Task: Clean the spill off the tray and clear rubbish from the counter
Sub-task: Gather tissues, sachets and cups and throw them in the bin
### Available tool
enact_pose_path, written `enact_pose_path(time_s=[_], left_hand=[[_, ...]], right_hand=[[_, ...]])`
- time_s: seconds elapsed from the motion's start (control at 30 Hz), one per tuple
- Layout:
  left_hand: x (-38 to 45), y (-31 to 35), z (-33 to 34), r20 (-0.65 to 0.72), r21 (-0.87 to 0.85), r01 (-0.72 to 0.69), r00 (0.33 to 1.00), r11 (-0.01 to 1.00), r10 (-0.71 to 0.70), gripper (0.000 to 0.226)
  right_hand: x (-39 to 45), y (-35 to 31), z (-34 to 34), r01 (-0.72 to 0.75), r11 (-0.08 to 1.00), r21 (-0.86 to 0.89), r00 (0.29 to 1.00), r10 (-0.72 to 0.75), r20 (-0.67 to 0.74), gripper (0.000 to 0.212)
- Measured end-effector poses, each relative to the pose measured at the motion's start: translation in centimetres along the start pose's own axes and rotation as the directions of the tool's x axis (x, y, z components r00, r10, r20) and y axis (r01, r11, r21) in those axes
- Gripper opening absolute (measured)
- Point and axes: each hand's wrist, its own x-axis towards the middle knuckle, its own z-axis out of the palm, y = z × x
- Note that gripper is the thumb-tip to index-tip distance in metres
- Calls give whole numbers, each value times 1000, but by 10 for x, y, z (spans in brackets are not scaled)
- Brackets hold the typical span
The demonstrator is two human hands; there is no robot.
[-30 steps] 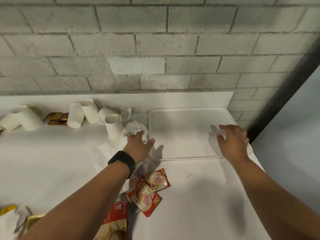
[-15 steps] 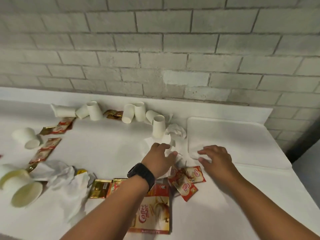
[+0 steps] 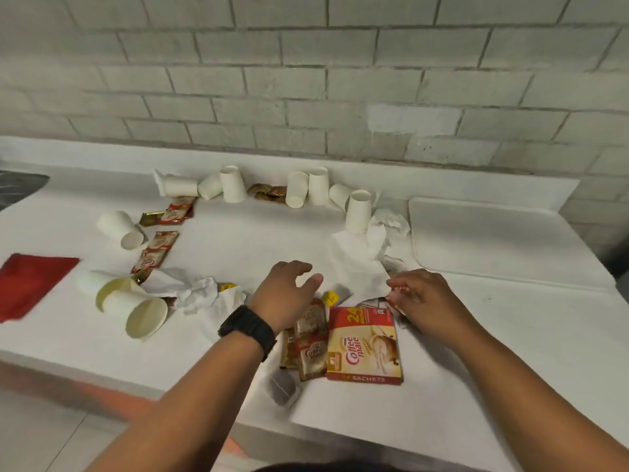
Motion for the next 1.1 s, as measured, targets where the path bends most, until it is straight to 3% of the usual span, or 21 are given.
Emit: enact_pose_path(time_s=[0.1, 0.23, 0.4, 0.47, 0.57, 0.7, 0.8, 0.93, 1.0, 1.1], left_hand=[[-11, -20, -9, 41, 17, -20, 999, 1000, 19, 40], [-21, -50, -15, 132, 100, -120, 986, 988, 107, 41], [-33, -66, -8, 239, 253, -297, 941, 921, 238, 43], [-38, -71, -2, 280, 304, -393, 908, 868, 313, 47], [-49, -73, 7, 321, 323, -523, 844, 788, 429, 50], [-55, -71, 20, 410, 386, -626, 775, 678, 481, 69], [-51, -69, 26, 507, 416, -643, 751, 643, 423, 79], [-42, -65, 22, 515, 420, -658, 740, 624, 433, 51], [-40, -60, 24, 514, 431, -690, 717, 582, 470, 35], [-35, -55, 24, 437, 442, -679, 734, 587, 520, 29]], right_hand=[[-19, -7, 5, -109, 990, 85, 993, 112, -24, 24], [-48, -12, 22, -319, 947, 51, 942, 322, -91, 24], [-75, -25, 48, -526, 845, 96, 846, 531, -39, 64], [-83, -32, 60, -542, 836, 88, 836, 547, -47, 69], [-92, -41, 70, -565, 823, 67, 814, 568, -123, 54], [-113, -49, 69, -535, 767, 355, 781, 609, -137, 39], [-131, -53, 64, -492, 702, 514, 752, 640, -155, 33], [-151, -47, 64, -425, 606, 673, 697, 693, -183, 35], [-163, -44, 64, -391, 565, 726, 670, 716, -196, 44], [-174, -42, 62, -353, 539, 764, 669, 717, -196, 62]])
